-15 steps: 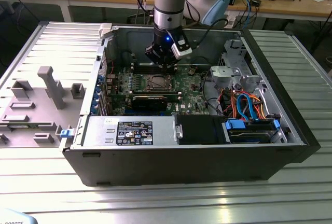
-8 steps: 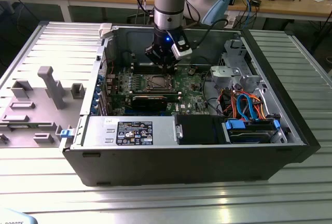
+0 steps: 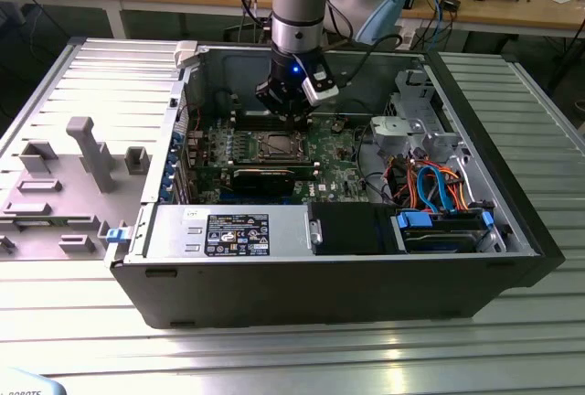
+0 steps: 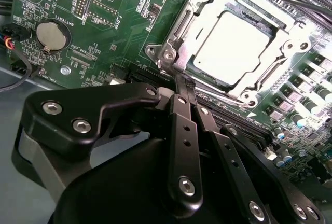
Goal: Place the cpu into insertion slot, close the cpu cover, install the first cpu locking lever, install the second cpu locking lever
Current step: 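Install the first cpu locking lever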
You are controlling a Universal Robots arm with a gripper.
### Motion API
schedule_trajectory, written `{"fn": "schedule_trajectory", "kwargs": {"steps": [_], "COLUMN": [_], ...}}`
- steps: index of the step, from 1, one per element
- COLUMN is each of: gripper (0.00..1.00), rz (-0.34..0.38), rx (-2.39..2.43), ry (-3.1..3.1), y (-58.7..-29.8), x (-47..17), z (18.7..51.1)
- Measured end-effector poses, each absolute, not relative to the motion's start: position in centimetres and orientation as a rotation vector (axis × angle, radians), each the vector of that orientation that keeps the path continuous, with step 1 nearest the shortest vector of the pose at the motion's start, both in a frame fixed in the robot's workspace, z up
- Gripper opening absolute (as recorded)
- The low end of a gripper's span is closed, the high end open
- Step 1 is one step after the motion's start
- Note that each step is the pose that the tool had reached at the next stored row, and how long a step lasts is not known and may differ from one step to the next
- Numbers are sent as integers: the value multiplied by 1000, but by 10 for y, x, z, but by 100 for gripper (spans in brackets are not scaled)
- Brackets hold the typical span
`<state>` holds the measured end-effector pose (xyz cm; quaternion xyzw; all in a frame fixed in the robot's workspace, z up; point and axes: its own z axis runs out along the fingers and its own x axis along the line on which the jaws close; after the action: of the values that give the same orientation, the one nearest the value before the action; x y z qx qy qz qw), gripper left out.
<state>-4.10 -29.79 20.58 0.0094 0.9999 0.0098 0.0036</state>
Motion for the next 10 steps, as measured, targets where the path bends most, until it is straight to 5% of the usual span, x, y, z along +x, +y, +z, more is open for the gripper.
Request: {"fn": "schedule_trajectory", "kwargs": {"steps": [10], "gripper": [11], "rz": [26], "rx": [30], "ry": [3143], "y": [-299], "x": [-39], "z": [205]}}
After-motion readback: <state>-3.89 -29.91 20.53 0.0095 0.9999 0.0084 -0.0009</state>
